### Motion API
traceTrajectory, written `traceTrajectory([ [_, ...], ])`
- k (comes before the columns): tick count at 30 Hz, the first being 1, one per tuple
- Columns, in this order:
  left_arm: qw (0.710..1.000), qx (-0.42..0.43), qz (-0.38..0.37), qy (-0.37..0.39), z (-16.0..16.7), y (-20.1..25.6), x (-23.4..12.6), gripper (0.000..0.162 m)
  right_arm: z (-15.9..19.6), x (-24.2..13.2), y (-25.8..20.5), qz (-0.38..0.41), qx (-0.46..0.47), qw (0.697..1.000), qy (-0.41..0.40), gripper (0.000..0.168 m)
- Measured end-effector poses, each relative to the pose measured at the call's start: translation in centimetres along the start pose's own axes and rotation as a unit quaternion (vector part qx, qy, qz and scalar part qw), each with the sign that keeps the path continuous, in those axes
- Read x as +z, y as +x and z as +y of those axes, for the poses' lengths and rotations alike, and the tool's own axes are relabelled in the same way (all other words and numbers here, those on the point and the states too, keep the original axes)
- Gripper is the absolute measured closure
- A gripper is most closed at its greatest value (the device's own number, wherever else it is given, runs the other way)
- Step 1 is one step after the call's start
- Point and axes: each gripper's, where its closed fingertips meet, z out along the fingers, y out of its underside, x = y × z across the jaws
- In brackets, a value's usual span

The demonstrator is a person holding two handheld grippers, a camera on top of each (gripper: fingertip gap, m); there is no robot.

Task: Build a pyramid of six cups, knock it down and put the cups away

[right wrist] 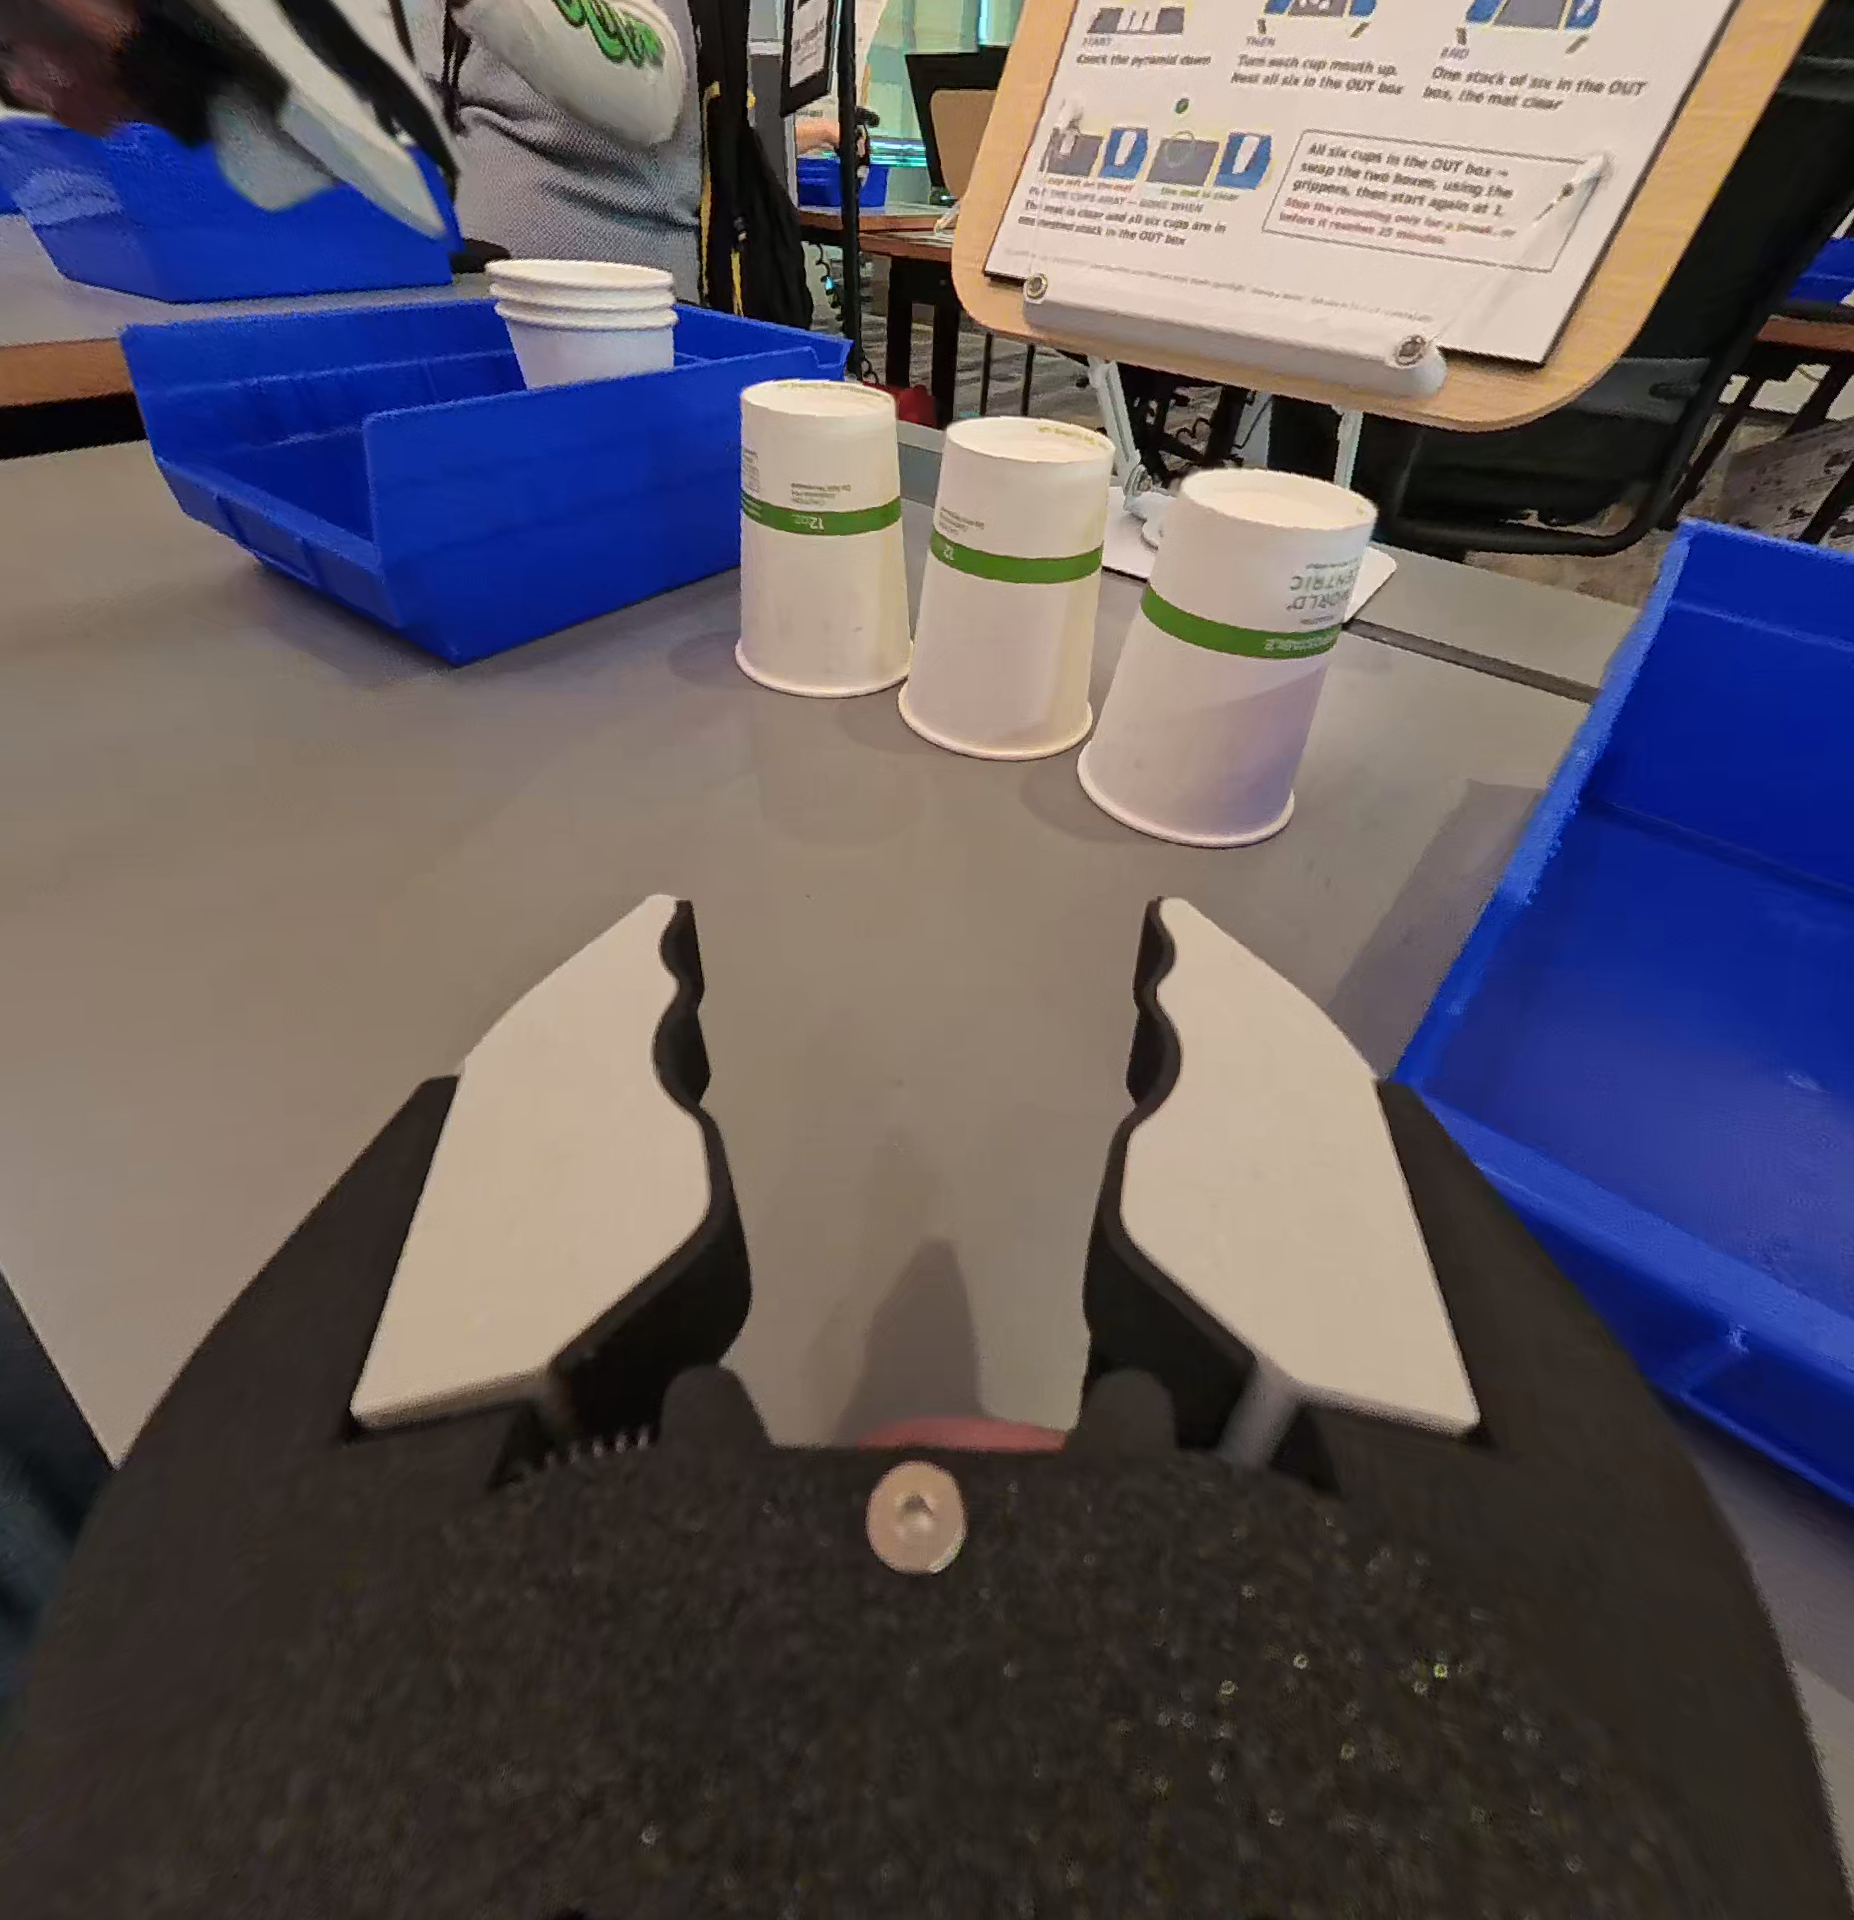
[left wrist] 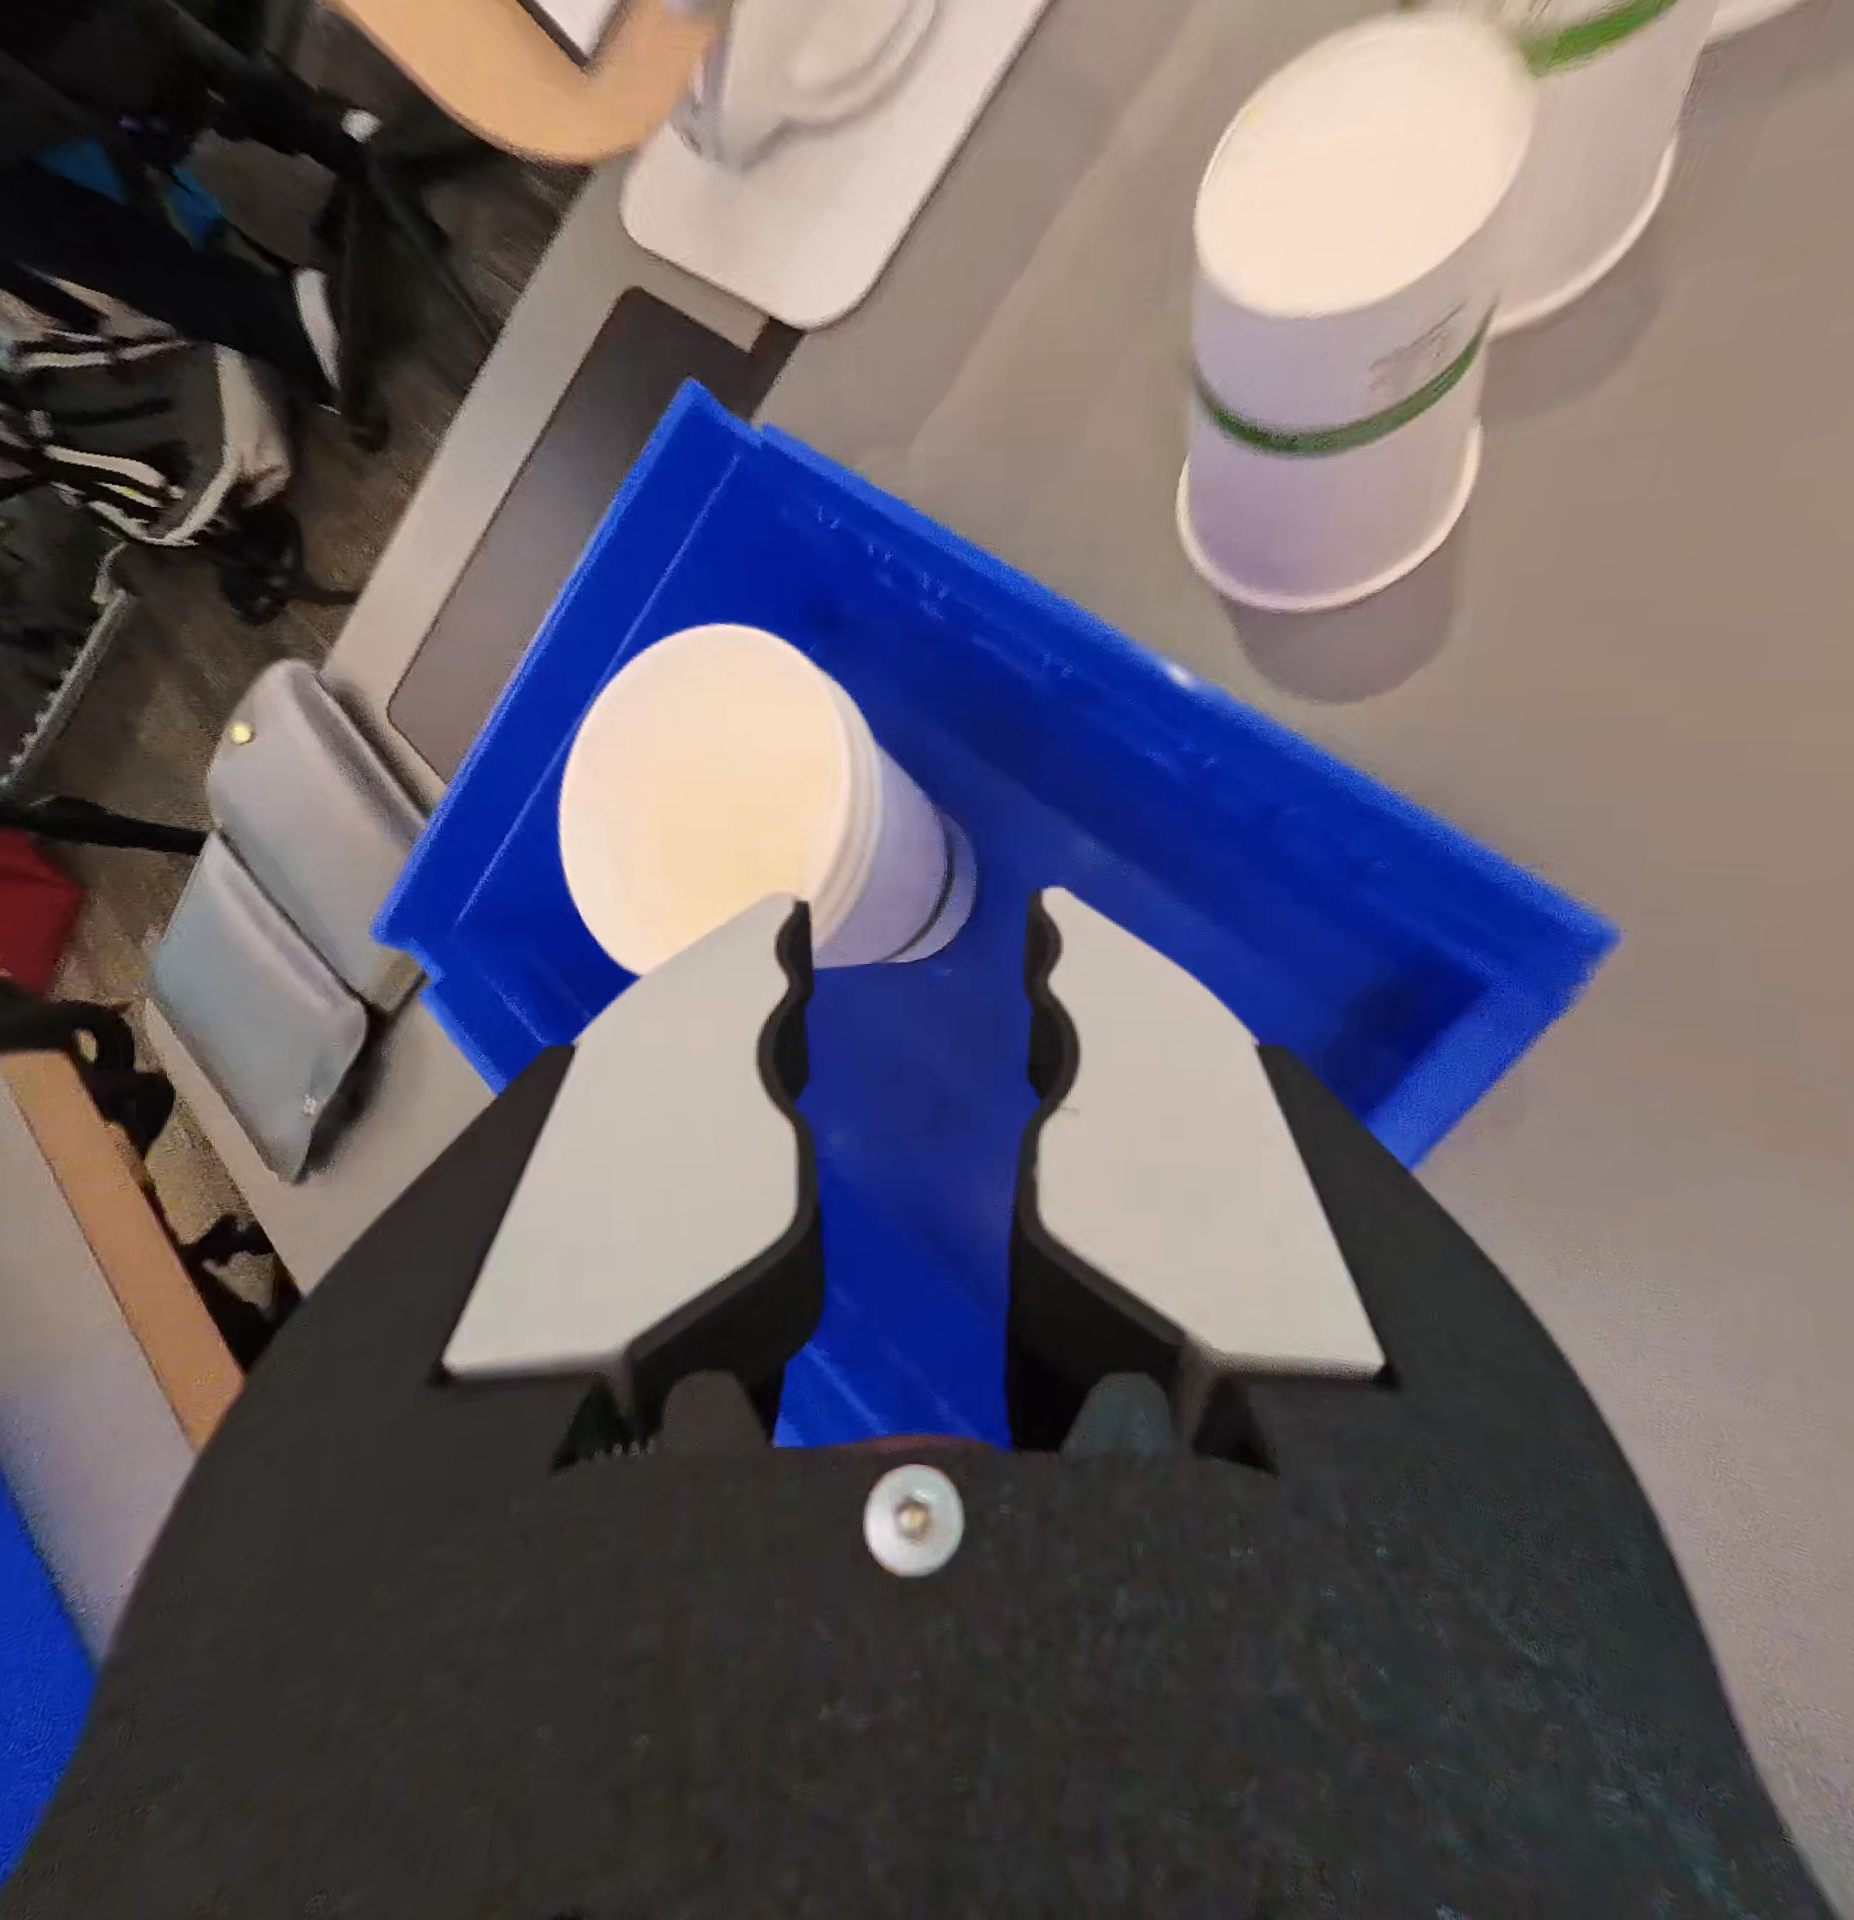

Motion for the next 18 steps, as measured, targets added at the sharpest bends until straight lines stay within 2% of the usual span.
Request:
traceTrajectory([
  [2,0.998,0.024,0.045,-0.048,0.6,-0.8,1.9,0.129,-0.1,0.0,-0.2,-0.002,-0.009,1.000,0.000,0.089],
  [5,0.993,0.032,0.071,-0.090,1.3,-2.1,4.0,0.130,0.0,-0.1,-0.4,-0.003,-0.014,1.000,-0.004,0.090],
  [8,0.991,0.012,0.112,-0.068,0.4,-1.7,4.7,0.139,0.2,-0.3,-0.6,-0.016,0.003,1.000,-0.006,0.090],
  [12,0.990,0.027,0.118,-0.070,0.4,-1.4,5.1,0.147,0.2,-0.4,-0.3,-0.021,0.026,0.999,0.000,0.091],
  [14,0.990,0.028,0.123,-0.069,0.3,-1.1,5.1,0.157,0.4,-0.4,-0.2,-0.026,0.036,0.999,-0.005,0.091],
  [18,0.988,0.023,0.135,-0.072,0.1,-0.8,5.2,0.158,0.6,-0.3,-0.3,-0.033,0.047,0.998,-0.010,0.093],
])
